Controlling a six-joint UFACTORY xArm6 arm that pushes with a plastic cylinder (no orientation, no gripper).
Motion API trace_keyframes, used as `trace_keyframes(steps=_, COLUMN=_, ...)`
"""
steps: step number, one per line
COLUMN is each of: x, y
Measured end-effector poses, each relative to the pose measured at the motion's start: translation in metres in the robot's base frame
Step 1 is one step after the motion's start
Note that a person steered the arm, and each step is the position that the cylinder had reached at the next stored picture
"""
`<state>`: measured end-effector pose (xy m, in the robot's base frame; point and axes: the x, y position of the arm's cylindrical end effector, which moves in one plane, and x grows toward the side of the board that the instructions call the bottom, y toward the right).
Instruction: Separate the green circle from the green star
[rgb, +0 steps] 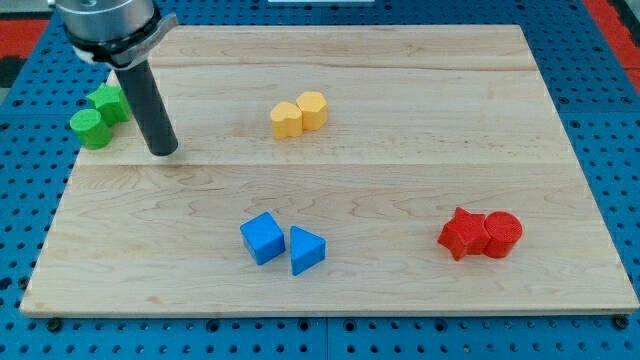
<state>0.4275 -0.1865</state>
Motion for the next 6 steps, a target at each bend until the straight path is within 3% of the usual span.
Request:
trace_keyframes(steps=1, x=0.0, y=0.0)
trace_keyframes(steps=3, x=0.055, y=-0.029)
trace_keyframes(steps=5, x=0.088, y=-0.118)
trace_keyframes(steps=6, x=0.04, y=-0.117)
